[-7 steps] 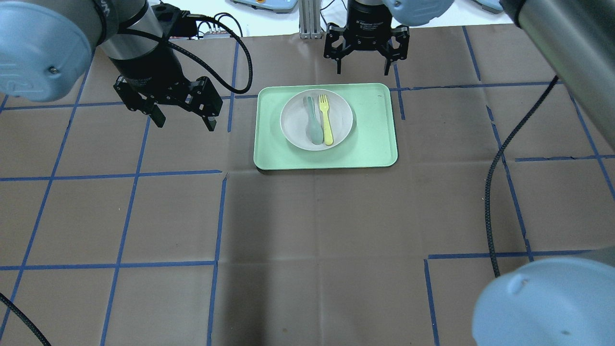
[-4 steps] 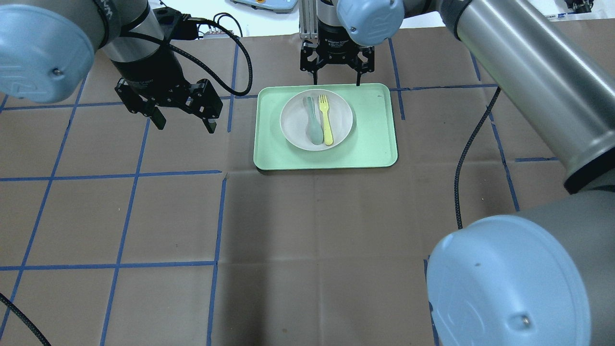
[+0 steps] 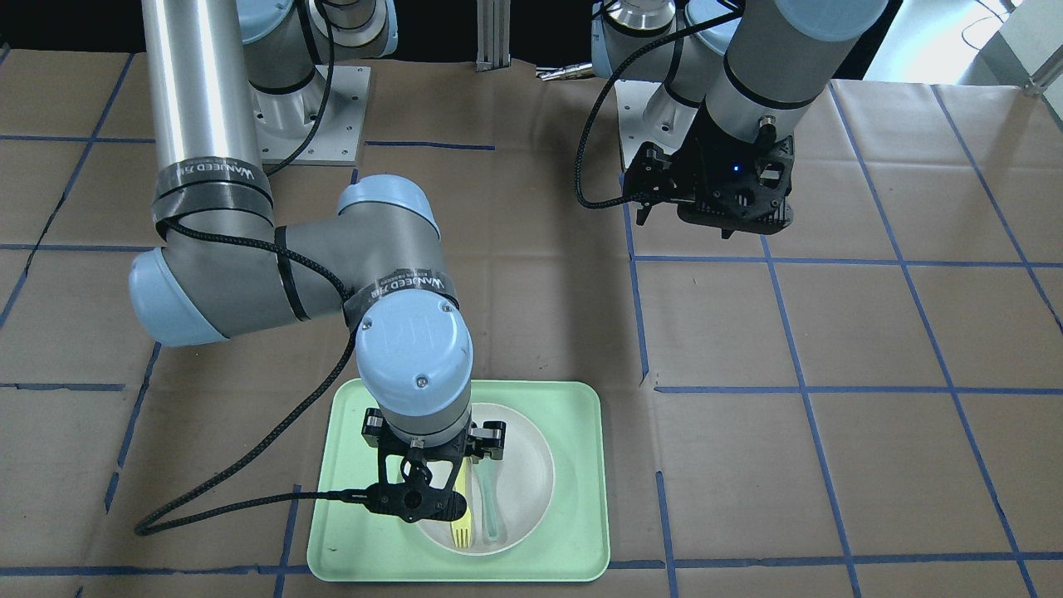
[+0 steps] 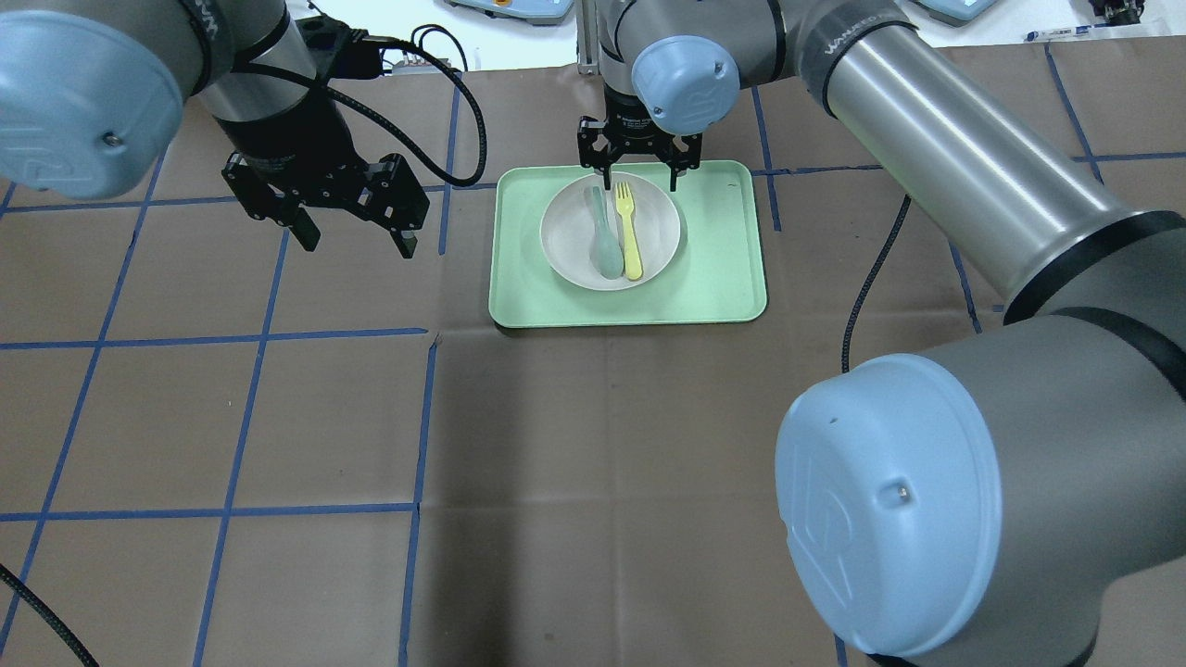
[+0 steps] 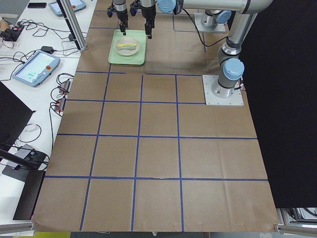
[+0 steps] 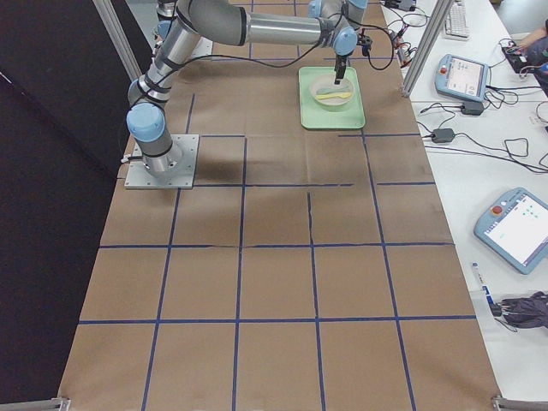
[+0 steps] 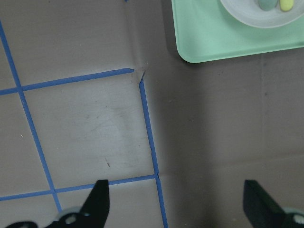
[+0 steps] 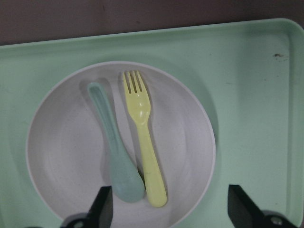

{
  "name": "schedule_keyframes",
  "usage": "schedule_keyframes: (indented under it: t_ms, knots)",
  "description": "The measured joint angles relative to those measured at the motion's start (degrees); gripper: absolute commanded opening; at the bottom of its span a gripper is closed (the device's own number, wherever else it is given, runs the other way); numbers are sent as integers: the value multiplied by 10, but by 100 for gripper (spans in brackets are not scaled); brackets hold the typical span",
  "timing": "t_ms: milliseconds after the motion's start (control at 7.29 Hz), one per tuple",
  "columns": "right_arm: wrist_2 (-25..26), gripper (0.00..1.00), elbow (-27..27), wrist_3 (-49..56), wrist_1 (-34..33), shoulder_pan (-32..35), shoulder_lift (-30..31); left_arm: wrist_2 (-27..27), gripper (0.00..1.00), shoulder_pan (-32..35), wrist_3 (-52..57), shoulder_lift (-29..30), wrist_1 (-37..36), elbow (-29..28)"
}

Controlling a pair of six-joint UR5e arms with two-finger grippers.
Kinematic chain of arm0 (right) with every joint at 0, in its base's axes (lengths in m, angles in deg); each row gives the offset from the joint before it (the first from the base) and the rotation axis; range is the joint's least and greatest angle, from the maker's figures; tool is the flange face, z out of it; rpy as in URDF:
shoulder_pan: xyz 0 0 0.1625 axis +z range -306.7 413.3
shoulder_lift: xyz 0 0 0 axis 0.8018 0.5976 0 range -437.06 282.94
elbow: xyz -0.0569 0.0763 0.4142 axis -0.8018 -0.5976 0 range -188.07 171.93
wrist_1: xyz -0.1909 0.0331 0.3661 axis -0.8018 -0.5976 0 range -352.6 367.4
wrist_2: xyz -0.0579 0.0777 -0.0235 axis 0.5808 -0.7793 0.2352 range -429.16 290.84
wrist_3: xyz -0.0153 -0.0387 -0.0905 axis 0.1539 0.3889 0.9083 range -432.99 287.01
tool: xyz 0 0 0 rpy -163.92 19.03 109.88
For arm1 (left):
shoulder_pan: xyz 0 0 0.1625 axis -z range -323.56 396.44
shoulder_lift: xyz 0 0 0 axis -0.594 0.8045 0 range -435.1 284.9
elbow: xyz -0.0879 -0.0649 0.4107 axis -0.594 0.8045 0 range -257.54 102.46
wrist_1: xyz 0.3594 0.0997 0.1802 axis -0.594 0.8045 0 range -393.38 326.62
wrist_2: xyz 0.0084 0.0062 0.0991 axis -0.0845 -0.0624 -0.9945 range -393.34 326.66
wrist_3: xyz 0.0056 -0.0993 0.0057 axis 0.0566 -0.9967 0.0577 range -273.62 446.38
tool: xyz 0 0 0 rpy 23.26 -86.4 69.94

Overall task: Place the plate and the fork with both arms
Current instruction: 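Move the right gripper over the plate above the yellow fork, then lower the right gripper and grasp the yellow fork's handle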

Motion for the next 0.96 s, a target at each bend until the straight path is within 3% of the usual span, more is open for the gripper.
schedule_keyframes:
  t_ms: [137,960]
  knots:
    - [0,56,2,1,-5,-1,-7,0,100,0,0,0,0,0]
    - [-1,55,49,3,-73,0,-23,-1,100,0,0,0,0,1]
